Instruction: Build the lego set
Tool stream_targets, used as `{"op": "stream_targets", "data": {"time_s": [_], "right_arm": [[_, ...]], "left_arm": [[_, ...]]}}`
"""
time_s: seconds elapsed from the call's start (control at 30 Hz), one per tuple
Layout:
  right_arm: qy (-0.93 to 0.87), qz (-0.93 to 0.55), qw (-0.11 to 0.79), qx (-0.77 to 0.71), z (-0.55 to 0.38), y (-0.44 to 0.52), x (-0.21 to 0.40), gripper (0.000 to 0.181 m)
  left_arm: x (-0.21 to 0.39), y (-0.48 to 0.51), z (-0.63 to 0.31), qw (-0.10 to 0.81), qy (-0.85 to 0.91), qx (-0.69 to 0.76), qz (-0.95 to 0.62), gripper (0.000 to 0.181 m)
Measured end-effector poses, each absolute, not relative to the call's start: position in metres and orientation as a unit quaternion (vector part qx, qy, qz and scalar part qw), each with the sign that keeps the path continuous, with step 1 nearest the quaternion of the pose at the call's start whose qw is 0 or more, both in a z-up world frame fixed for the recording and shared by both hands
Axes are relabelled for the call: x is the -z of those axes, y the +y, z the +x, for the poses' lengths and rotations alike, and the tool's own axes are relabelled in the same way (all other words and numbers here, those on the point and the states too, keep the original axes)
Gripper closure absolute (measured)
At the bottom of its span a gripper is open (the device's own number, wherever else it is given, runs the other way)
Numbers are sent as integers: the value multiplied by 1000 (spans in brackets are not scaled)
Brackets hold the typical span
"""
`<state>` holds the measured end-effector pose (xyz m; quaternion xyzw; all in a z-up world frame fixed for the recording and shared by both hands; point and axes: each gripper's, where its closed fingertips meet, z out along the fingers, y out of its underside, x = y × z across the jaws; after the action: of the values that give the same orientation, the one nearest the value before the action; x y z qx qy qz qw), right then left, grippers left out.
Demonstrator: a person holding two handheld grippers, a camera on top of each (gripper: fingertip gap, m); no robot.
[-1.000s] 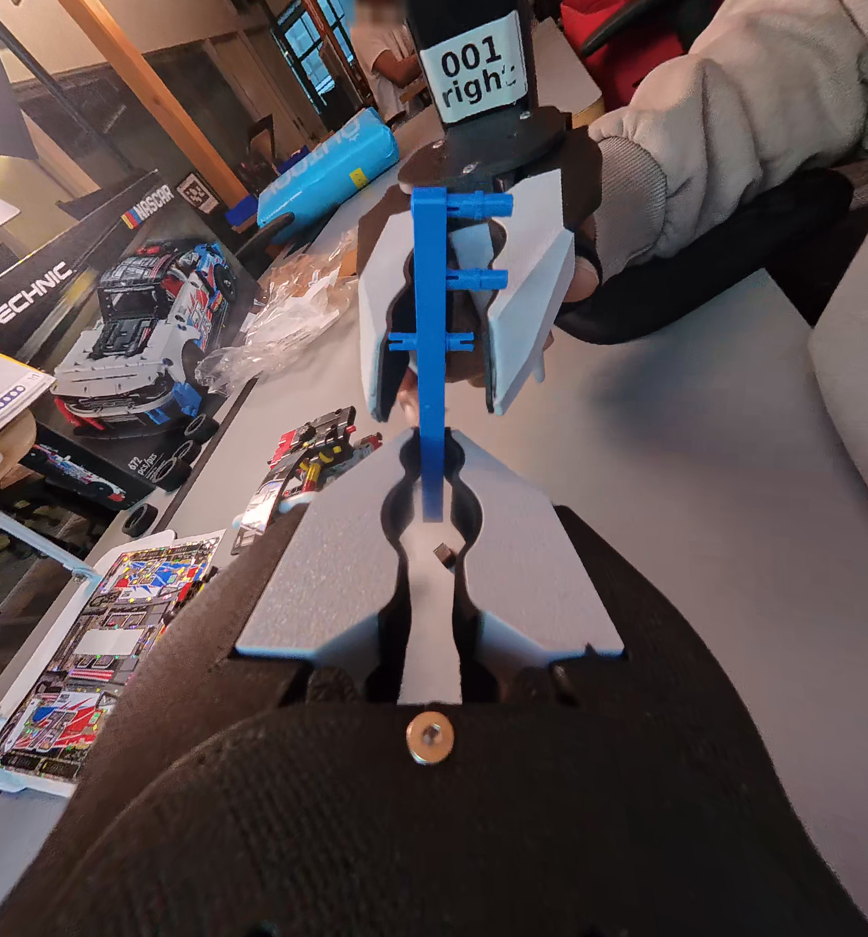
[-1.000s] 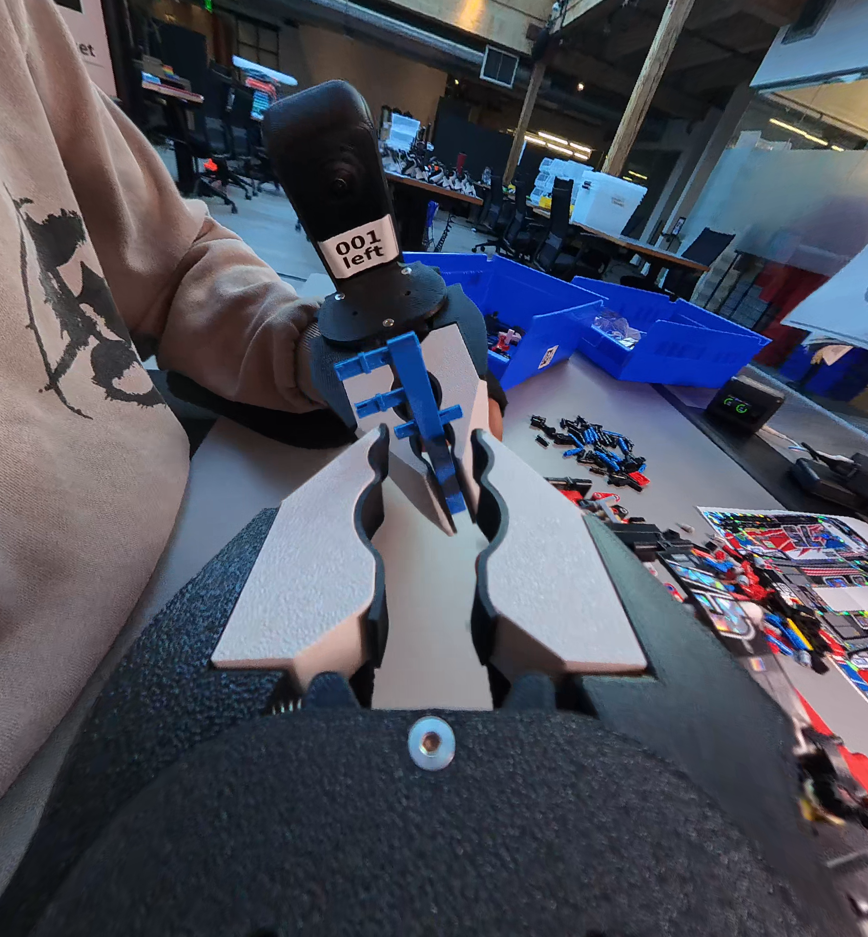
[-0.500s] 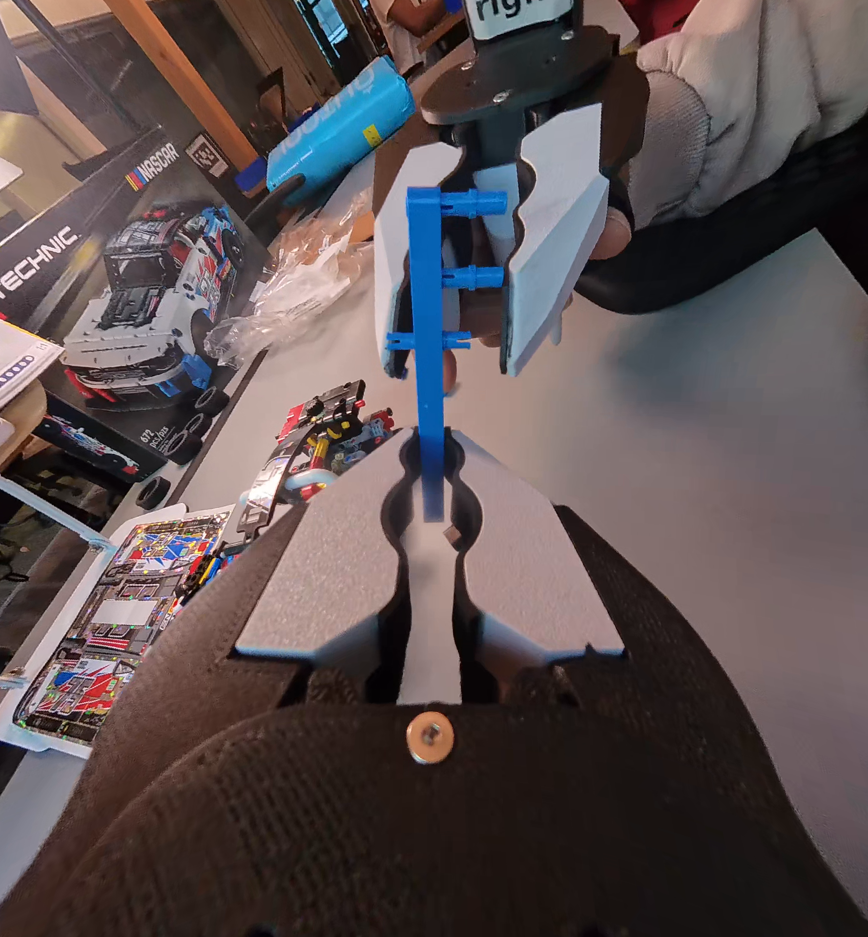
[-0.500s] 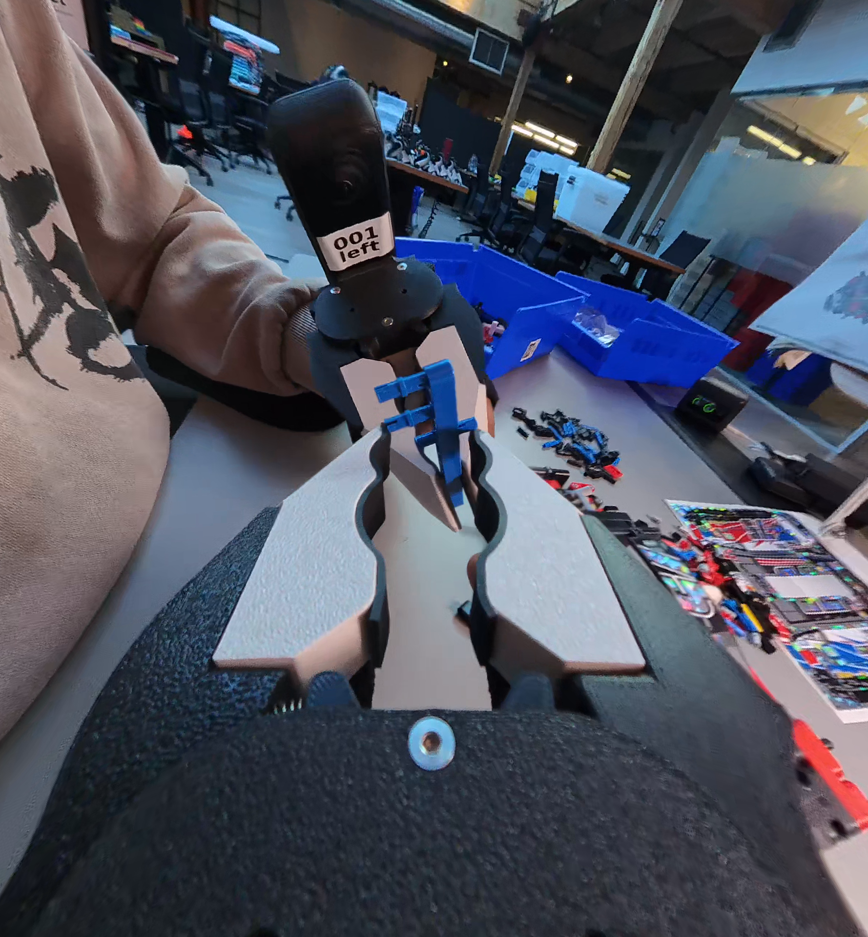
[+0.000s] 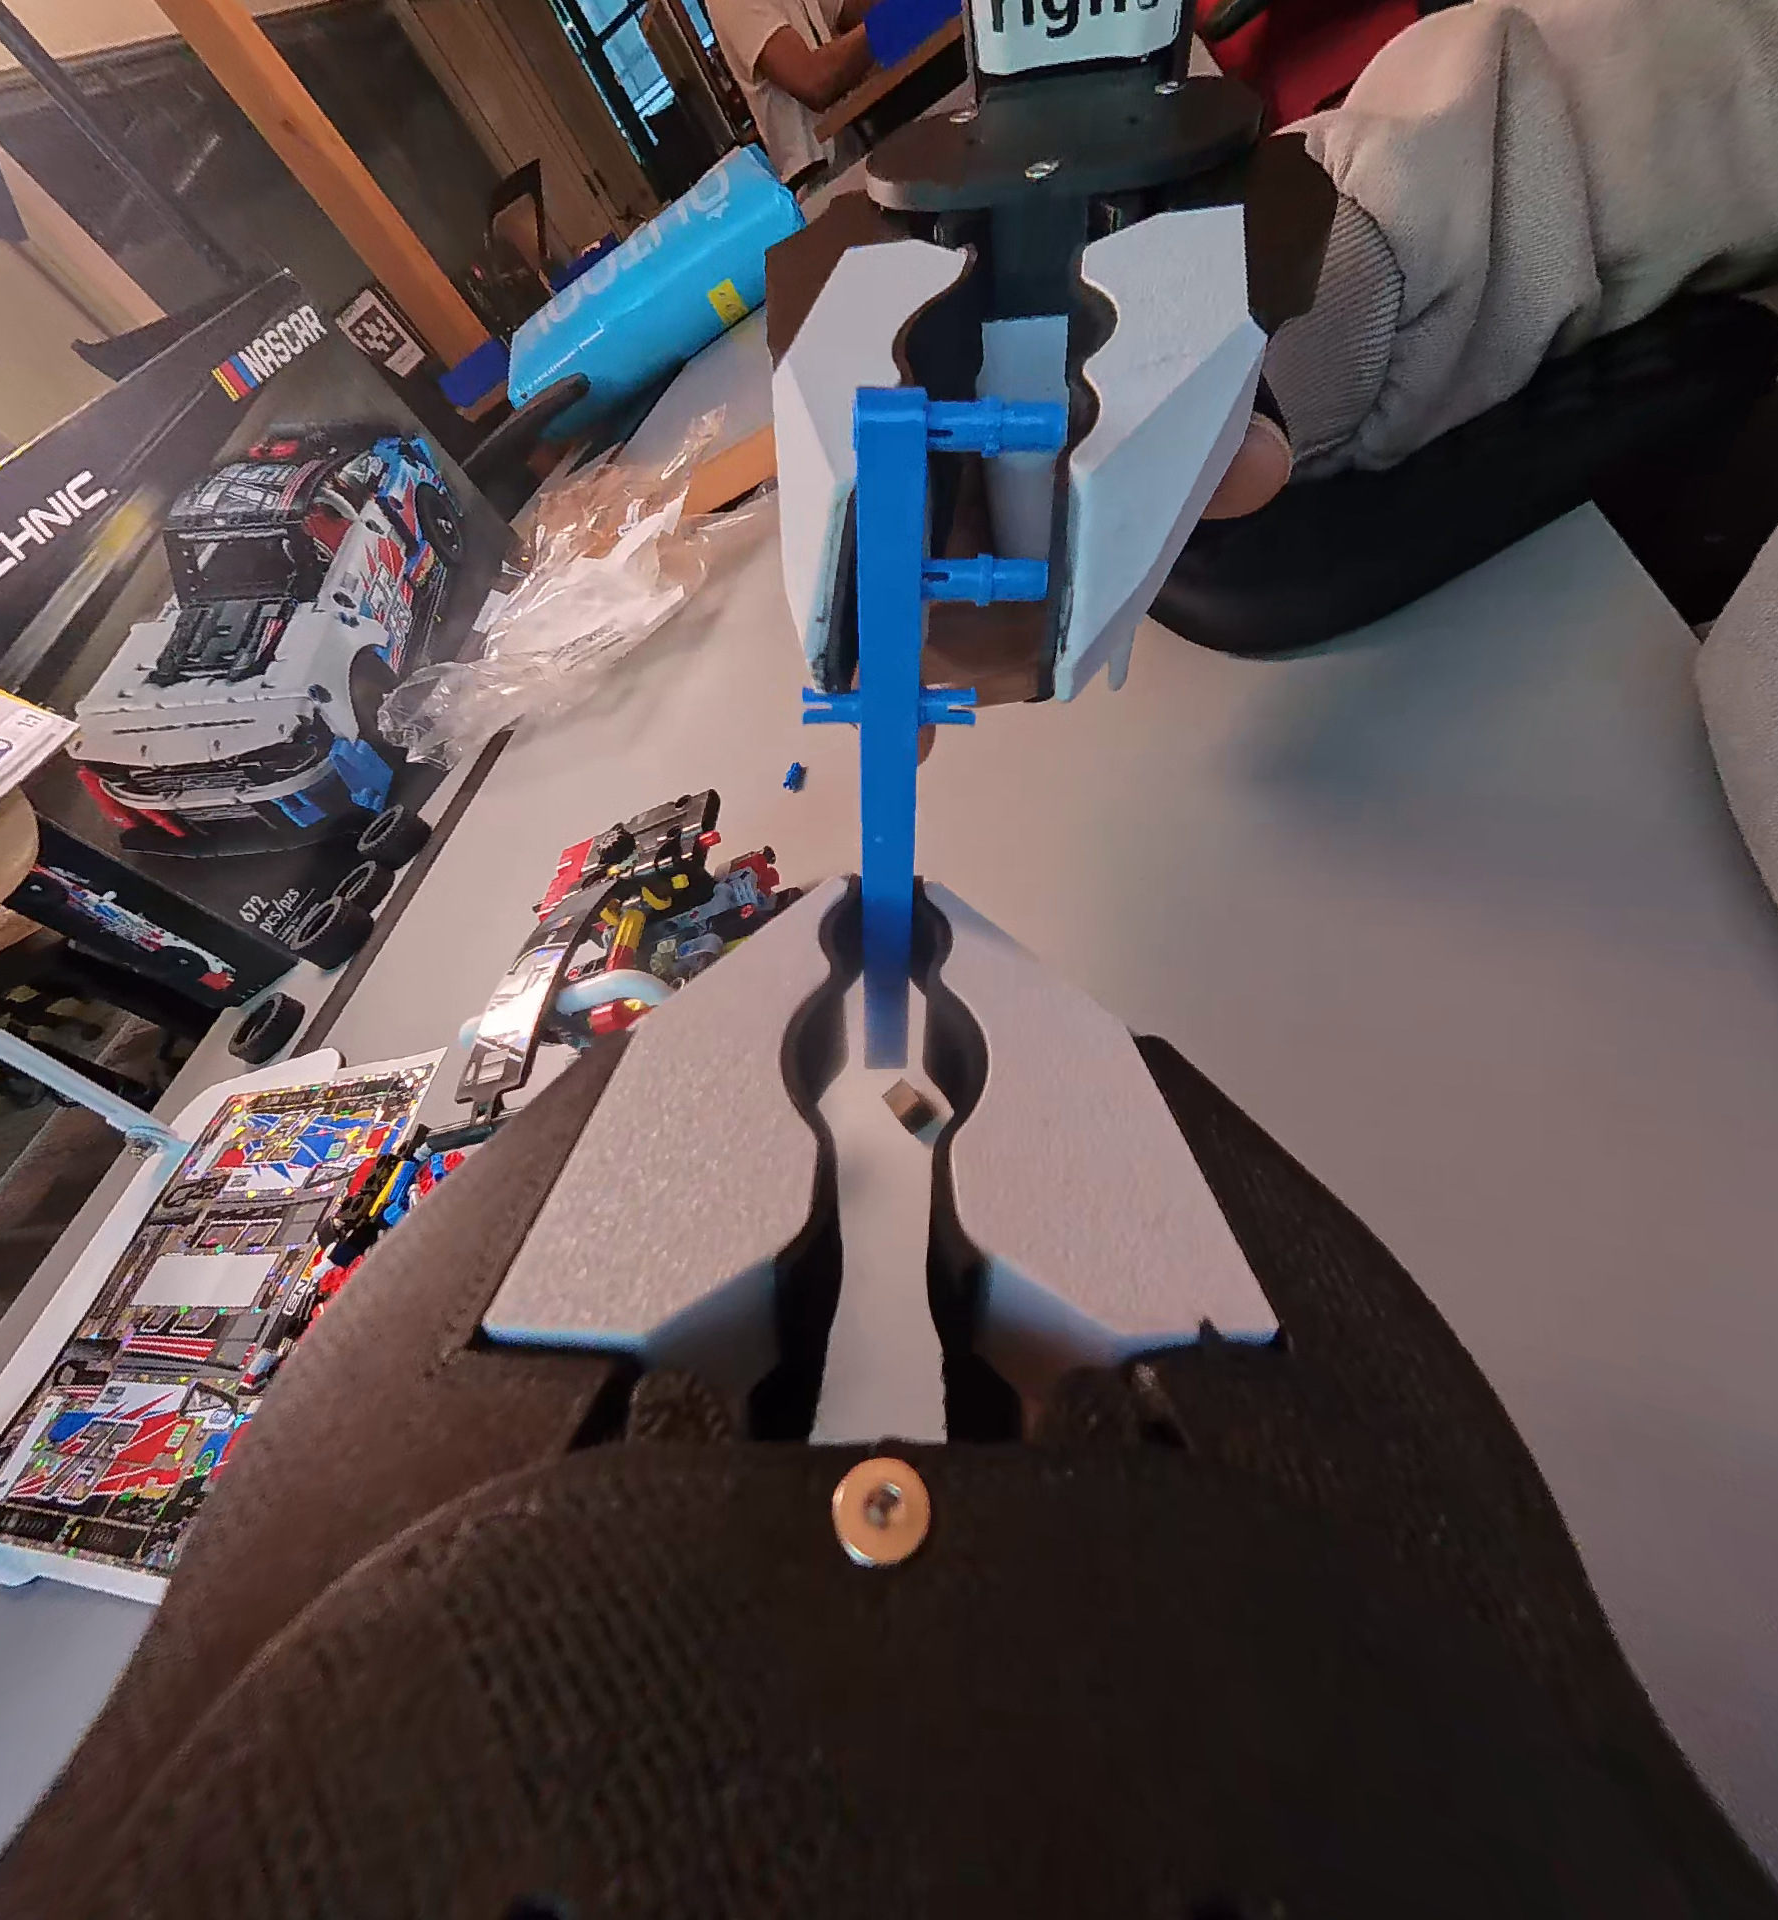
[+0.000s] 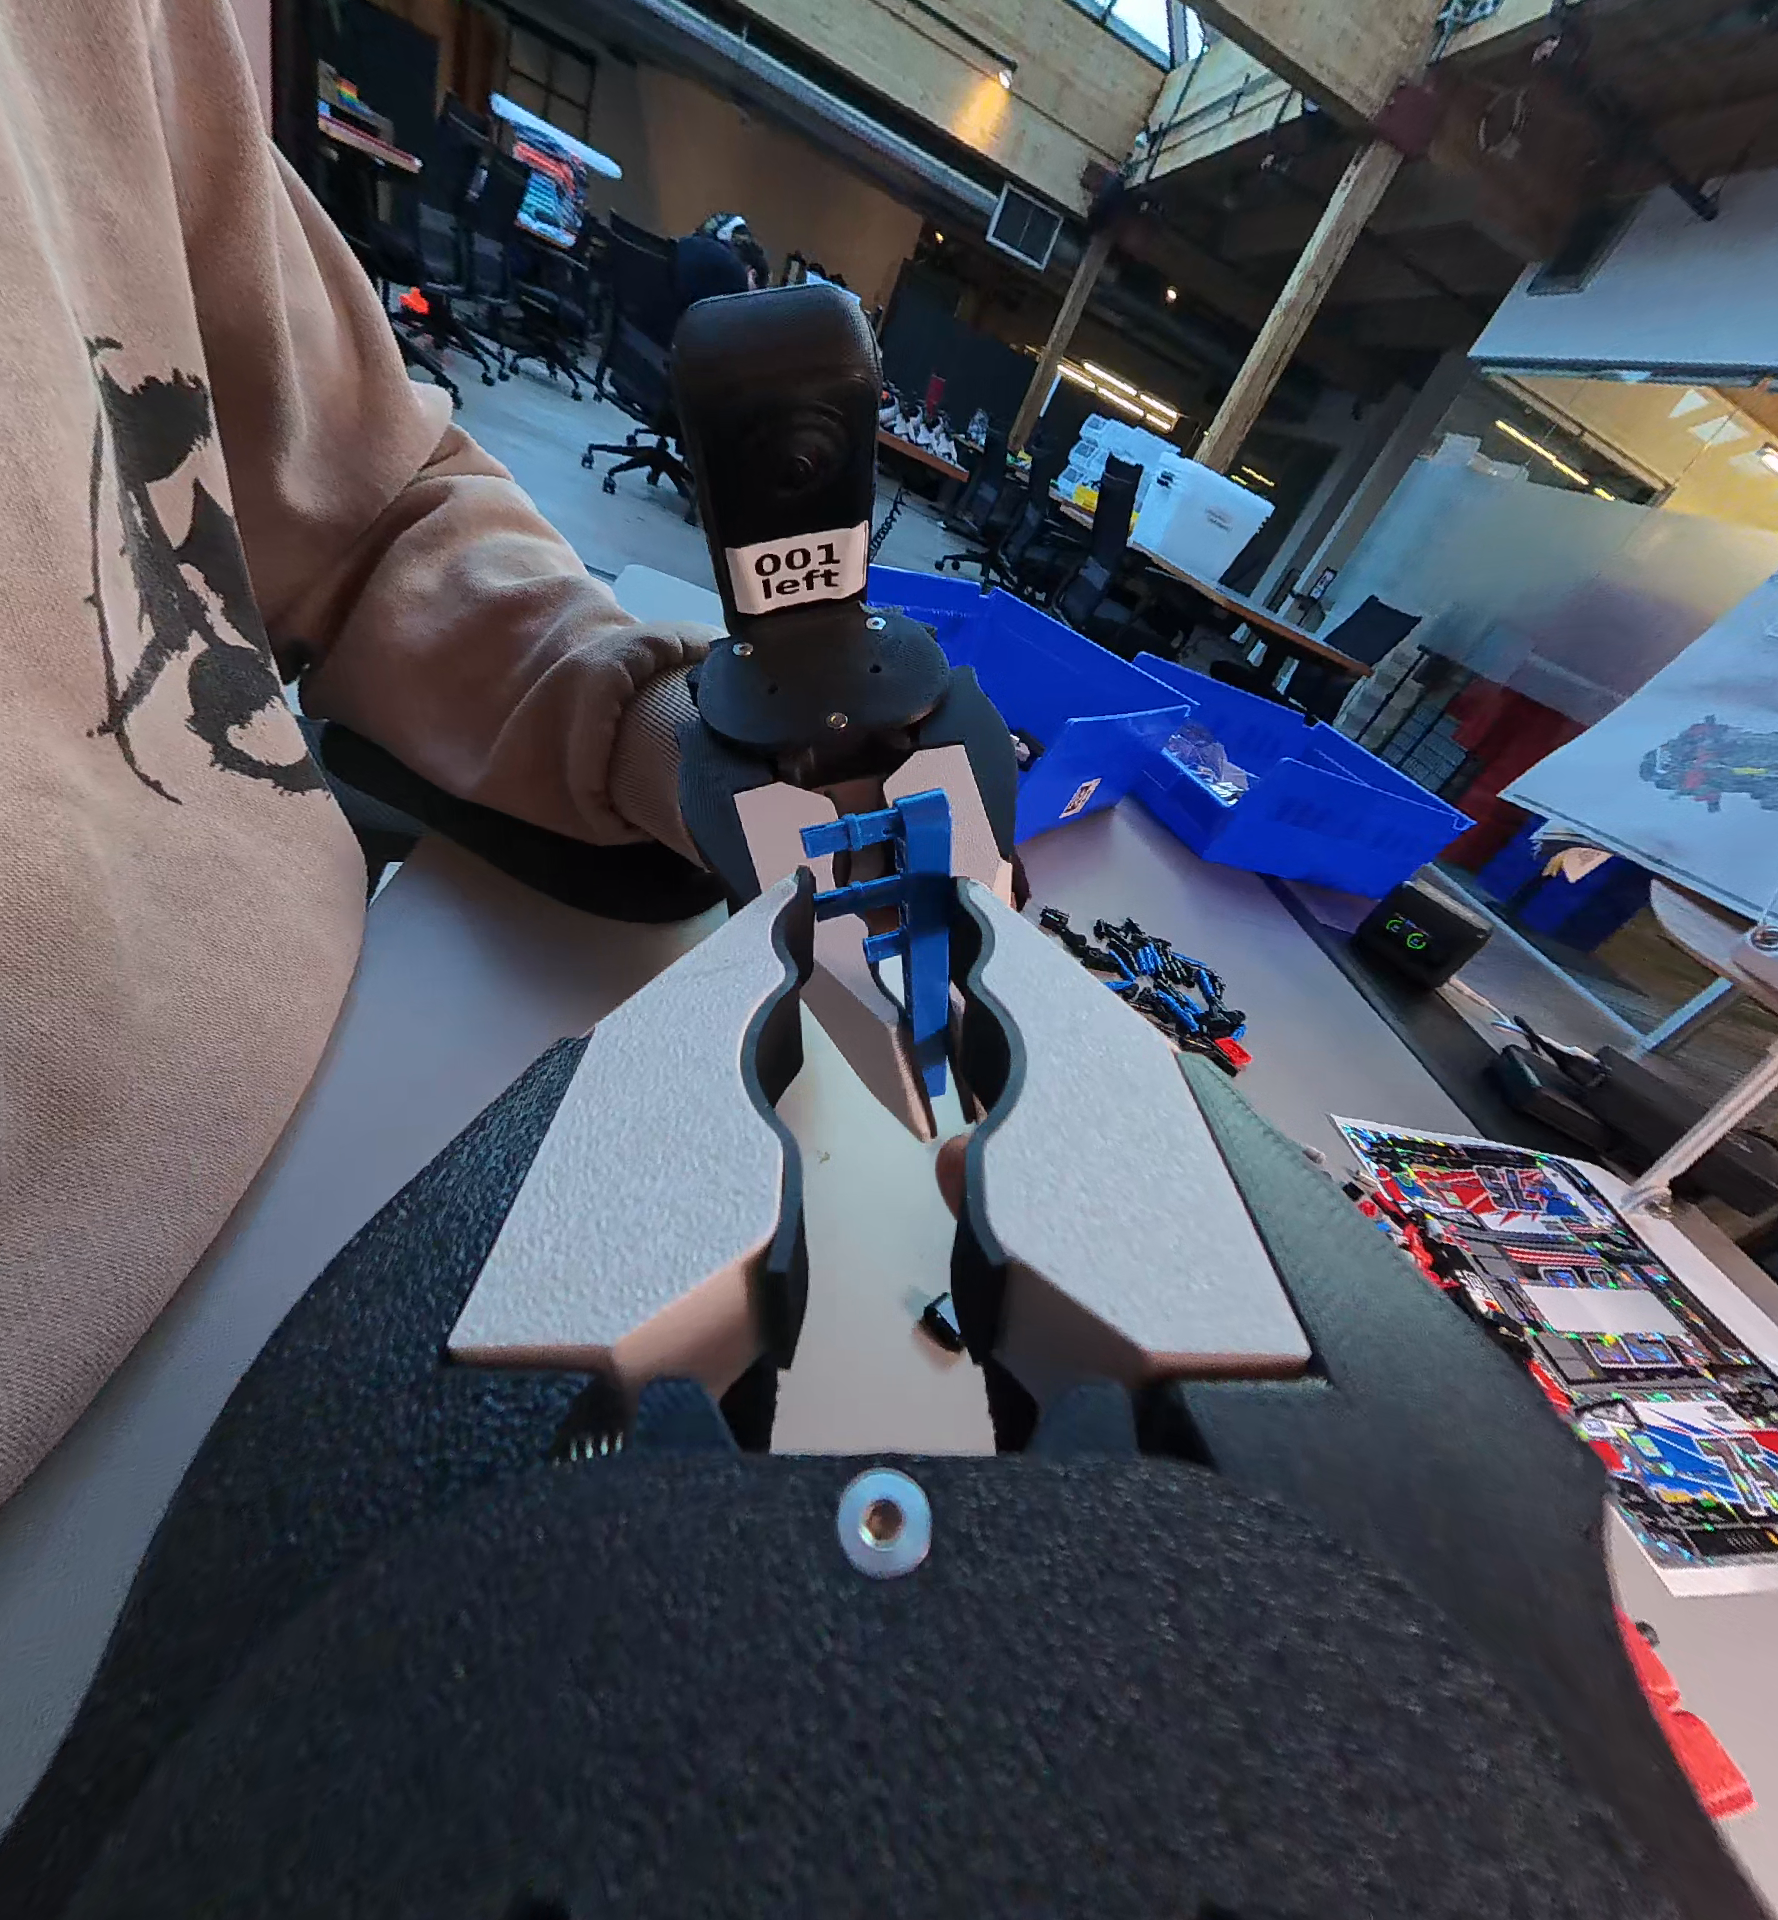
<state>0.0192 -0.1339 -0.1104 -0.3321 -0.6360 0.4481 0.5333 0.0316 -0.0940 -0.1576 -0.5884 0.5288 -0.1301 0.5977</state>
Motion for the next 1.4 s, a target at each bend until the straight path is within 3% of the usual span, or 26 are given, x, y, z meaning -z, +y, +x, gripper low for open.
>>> {"op": "stream_targets", "data": {"time_s": [0.2, 0.4, 0.73, 0.83, 0.93, 1.07, 1.4], "right_arm": [[-644, -311, 563, -415, 16, -139, 110, 158], [-642, -304, 570, -414, 11, -145, 109, 159], [-632, -361, 447, -519, 10, -147, 125, 156], [-631, -361, 451, -517, 8, -148, 124, 155], [-623, -373, 462, -509, 7, -138, 123, 142], [-622, -371, 479, -496, 7, -135, 122, 158], [-600, -395, 456, -525, 5, -133, 126, 159]], "left_arm": [[139, -101, 38, 622, 509, 166, -571, 169], [141, -107, 40, 617, 533, 143, -562, 176], [162, -112, 46, 569, 573, 117, -578, 173], [161, -112, 46, 570, 571, 114, -580, 174], [161, -108, 44, 569, 565, 116, -586, 174], [162, -101, 38, 570, 554, 107, -598, 173], [166, -104, 41, 566, 574, 74, -587, 173]]}}
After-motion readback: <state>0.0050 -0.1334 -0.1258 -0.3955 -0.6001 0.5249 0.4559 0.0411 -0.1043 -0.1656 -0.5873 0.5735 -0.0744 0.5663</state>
